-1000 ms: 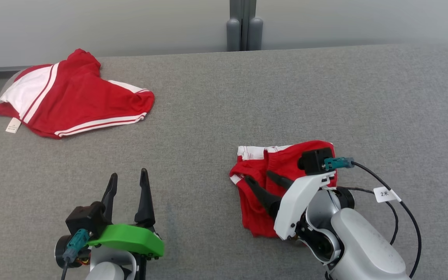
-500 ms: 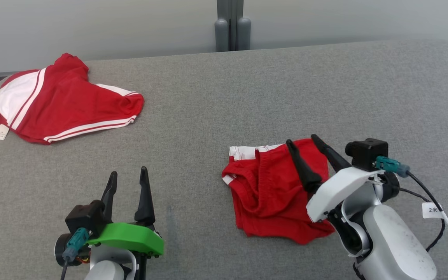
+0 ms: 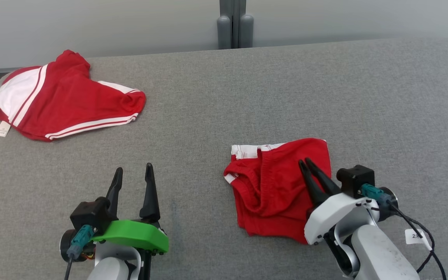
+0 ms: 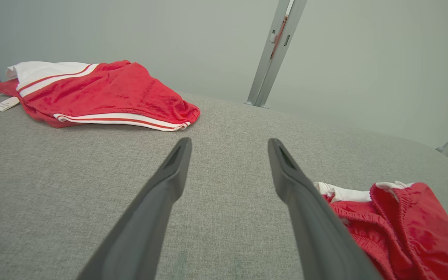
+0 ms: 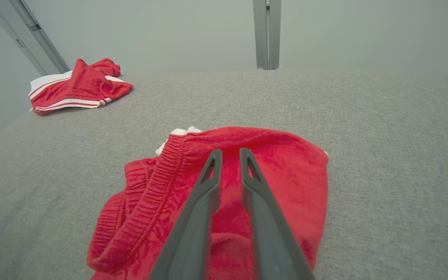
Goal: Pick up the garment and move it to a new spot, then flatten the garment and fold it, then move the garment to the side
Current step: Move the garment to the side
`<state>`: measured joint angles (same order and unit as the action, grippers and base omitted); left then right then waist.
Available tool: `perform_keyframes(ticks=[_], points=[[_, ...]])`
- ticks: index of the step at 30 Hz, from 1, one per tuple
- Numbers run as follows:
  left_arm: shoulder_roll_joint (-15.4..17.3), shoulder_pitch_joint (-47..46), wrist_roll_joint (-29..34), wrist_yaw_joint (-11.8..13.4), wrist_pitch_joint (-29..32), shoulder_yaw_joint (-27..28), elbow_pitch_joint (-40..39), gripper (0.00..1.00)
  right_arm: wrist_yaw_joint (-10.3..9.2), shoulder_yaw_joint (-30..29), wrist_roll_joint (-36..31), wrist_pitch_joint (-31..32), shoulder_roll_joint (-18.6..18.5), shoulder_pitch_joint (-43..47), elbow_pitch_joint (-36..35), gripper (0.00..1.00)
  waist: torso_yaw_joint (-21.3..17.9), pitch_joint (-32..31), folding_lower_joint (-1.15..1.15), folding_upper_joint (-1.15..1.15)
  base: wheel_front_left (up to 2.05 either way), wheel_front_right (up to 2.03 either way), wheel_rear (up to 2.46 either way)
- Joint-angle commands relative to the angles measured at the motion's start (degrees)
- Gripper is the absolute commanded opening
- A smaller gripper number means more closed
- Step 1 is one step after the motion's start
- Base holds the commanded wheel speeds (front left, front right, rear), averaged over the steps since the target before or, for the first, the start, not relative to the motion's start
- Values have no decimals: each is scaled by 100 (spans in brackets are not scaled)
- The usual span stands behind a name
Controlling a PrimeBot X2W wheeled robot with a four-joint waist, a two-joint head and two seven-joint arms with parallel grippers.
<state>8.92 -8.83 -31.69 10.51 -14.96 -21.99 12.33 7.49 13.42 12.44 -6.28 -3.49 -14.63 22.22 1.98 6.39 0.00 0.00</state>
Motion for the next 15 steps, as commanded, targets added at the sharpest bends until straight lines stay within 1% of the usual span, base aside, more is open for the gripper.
perform_keyframes(ticks=[1, 4, 7, 15], points=[[-1, -104, 32, -44, -29, 30, 19, 100, 0, 80, -74, -77, 11, -139, 156, 0, 26, 20, 0, 0, 0, 0, 0], [-16, -138, 56, -68, -29, 30, 39, 100, 0, 356, -124, -207, 30, -297, 601, 0, 90, 51, 0, 0, 0, 0, 0], [-37, -155, 81, -83, -26, 25, 65, 100, 0, 717, -22, -346, 51, -512, 1106, 0, 187, 68, 0, 0, 0, 0, 0], [-80, -163, 131, -114, -19, 74, 86, 100, -1, 1703, 455, -562, 55, -881, 1881, 0, 352, 109, 0, 0, 0, 0, 0]])
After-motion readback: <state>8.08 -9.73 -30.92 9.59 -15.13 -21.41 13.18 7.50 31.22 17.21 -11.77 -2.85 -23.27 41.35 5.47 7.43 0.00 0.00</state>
